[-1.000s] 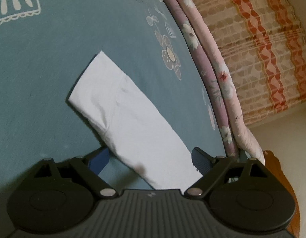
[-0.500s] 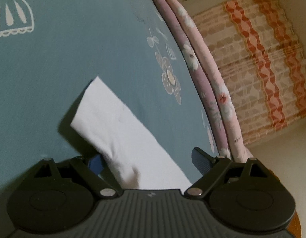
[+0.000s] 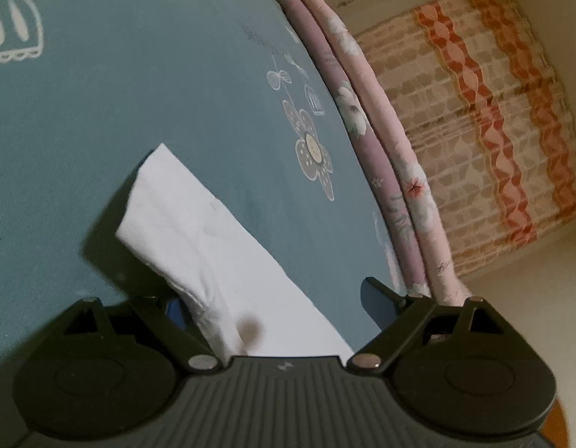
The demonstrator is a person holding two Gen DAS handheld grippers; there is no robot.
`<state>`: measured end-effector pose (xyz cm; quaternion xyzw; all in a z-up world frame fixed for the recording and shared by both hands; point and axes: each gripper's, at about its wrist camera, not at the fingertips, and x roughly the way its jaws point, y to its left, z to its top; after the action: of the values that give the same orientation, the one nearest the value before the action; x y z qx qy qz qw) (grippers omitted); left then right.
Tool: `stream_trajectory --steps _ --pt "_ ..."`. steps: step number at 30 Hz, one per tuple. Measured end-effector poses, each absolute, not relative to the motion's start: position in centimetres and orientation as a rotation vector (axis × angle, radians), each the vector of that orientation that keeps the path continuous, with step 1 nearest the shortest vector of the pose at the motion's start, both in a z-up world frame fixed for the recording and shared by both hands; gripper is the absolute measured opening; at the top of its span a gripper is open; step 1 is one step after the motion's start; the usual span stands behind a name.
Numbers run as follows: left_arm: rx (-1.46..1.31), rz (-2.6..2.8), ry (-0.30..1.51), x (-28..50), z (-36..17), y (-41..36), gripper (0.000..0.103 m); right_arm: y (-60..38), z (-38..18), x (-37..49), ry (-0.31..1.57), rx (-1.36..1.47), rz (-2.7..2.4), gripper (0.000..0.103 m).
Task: Fold clothes
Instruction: 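Close the left gripper on the 'OH,YES!' sleeve cuff and lift it, then carry the held sleeve across the shirt body with the left gripper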
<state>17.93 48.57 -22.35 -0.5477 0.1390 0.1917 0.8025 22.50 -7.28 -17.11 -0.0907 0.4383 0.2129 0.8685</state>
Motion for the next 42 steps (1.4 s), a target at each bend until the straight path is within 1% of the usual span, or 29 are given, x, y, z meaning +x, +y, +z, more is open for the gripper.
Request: stream_trajectory --steps 1,4,6,7,8,9,16,18,30,42 --pt "-1.152 0.418 0.305 17.9 -22.3 48.3 0.084 -7.3 -17.1 22.5 0.918 -0.191 0.447 0.103" --pt "-1.144 0.452 0.310 17.3 -22.5 48.2 0.064 -7.3 -17.1 22.5 0.919 -0.199 0.452 0.103" --pt "-1.146 0.481 0.326 16.9 -22.7 48.4 0.035 -7.2 -17.1 22.5 0.917 -0.205 0.456 0.103" --pt "-1.142 0.500 0.345 16.8 -22.7 48.5 0.029 -7.2 -17.1 22.5 0.915 -0.206 0.458 0.103" --pt "-1.137 0.515 0.361 16.7 -22.7 48.6 0.019 -7.3 -17.1 22.4 0.914 -0.207 0.460 0.103" --pt "-1.128 0.531 0.381 16.8 -22.6 48.6 0.012 -7.3 -17.1 22.4 0.913 -0.209 0.461 0.103" --pt "-0.942 0.597 0.522 18.6 -20.0 47.4 0.012 -7.4 -16.9 22.3 0.924 -0.228 0.471 0.103" --pt "-0.900 0.588 0.536 19.0 -19.2 47.0 0.012 -7.6 -16.8 22.2 0.929 -0.220 0.473 0.103" --pt "-0.757 0.479 0.533 21.6 -12.9 43.1 0.012 -9.9 -15.9 22.1 0.936 -0.138 0.472 0.103" --pt "-0.681 0.310 0.513 27.5 -7.2 36.4 0.012 -12.0 -15.1 21.6 0.899 -0.127 0.478 0.103"
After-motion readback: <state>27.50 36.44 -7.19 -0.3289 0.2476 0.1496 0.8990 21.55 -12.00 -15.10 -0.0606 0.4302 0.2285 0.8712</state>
